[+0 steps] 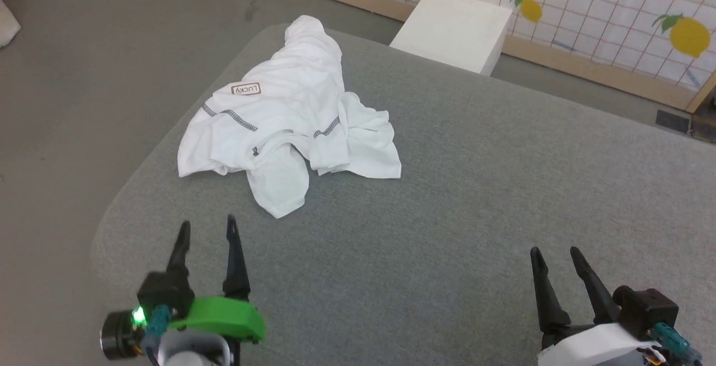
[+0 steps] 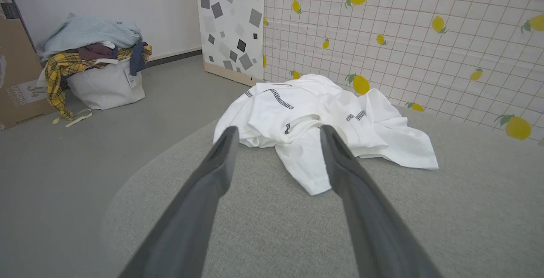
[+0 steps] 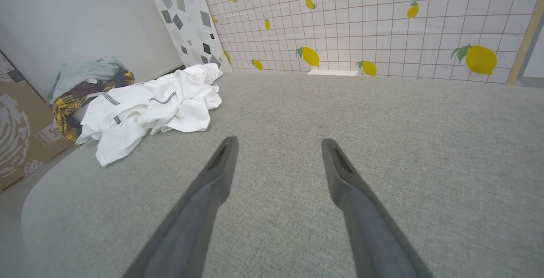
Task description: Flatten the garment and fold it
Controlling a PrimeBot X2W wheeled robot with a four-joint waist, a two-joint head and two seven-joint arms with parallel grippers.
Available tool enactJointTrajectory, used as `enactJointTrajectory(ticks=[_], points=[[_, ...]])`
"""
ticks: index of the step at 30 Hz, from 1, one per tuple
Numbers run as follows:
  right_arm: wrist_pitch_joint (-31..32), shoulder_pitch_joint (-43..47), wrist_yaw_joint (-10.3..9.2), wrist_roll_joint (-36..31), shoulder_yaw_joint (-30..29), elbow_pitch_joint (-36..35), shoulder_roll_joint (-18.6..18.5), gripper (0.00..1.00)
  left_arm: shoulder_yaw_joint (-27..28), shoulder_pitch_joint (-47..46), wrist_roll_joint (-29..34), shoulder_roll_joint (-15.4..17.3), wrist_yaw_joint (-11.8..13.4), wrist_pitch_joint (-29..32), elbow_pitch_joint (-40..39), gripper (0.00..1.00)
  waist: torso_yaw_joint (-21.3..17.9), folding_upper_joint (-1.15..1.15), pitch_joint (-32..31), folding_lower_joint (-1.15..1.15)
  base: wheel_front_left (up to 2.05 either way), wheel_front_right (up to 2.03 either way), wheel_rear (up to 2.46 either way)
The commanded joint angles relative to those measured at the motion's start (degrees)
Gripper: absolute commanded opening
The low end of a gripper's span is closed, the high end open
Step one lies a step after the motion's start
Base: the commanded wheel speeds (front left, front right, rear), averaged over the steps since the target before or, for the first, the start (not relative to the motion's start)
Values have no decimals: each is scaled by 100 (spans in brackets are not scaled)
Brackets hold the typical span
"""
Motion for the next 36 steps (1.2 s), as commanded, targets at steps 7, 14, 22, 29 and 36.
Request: enactJointTrajectory(ticks=[7, 14, 22, 29, 36], points=[[153, -123, -9, -152, -141, -218, -1, 100, 284, -1351, -574, 201, -550, 101, 547, 100, -337, 0, 483, 0, 0, 0, 0], [417, -390, -9, -420, -258, -646, -1, 100, 644, -2983, -1344, 558, -952, 1156, 1782, 100, -814, 0, 1308, 0, 0, 0, 0], [620, -623, -9, -588, -404, -1052, -1, 100, 907, -4272, -2035, 929, -912, 3054, 2687, 100, -1438, 0, 2231, 0, 0, 0, 0], [623, -674, -9, -551, -478, -1181, -1, 100, 843, -4423, -2203, 1035, -501, 4523, 3063, 100, -1654, 0, 2594, 0, 0, 0, 0], [612, -731, -9, -558, -436, -1193, -1, 100, 796, -4131, -2279, 969, -21, 5444, 3107, 100, -1618, 0, 2720, 0, 0, 0, 0]])
